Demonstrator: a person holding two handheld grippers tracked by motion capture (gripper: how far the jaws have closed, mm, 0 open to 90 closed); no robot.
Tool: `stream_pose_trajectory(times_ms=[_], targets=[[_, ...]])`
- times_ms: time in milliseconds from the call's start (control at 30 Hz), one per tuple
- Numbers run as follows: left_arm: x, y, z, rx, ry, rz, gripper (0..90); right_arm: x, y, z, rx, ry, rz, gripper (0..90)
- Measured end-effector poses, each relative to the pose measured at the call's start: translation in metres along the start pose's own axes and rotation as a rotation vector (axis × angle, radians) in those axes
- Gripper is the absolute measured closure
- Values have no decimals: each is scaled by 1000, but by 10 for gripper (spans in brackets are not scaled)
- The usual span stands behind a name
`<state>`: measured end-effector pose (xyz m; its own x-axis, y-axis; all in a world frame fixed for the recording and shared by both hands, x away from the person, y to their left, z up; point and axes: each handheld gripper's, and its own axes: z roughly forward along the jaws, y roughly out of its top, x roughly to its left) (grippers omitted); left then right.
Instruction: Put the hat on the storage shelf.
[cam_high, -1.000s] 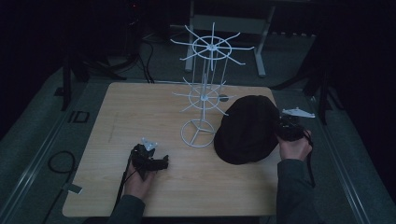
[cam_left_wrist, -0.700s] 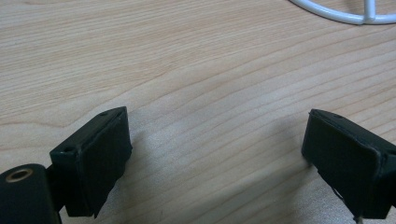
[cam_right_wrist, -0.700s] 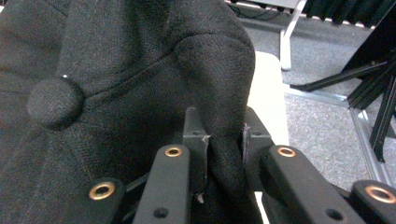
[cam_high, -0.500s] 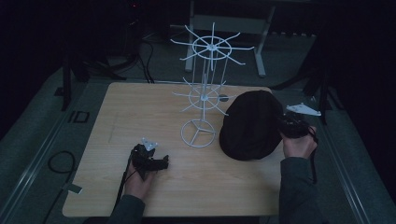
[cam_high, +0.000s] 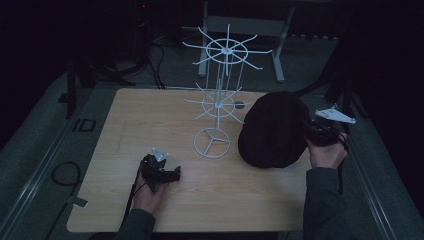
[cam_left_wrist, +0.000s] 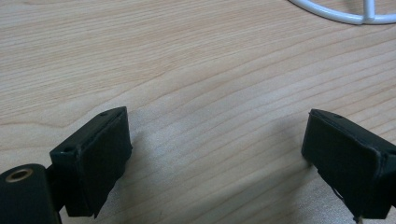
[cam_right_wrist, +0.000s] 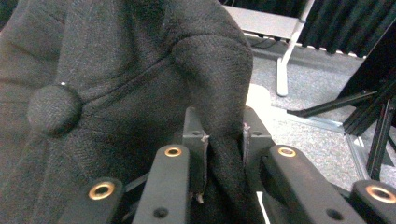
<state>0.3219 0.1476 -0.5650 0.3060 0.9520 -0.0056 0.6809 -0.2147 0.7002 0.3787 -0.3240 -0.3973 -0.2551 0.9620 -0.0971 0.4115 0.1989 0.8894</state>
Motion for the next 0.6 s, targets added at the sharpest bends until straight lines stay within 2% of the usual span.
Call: stream_pose_trajectory(times_ms=[600], targets=[[0,0,0,-1,-1,-2,86,-1,19,-20,-39,-8,-49,768]])
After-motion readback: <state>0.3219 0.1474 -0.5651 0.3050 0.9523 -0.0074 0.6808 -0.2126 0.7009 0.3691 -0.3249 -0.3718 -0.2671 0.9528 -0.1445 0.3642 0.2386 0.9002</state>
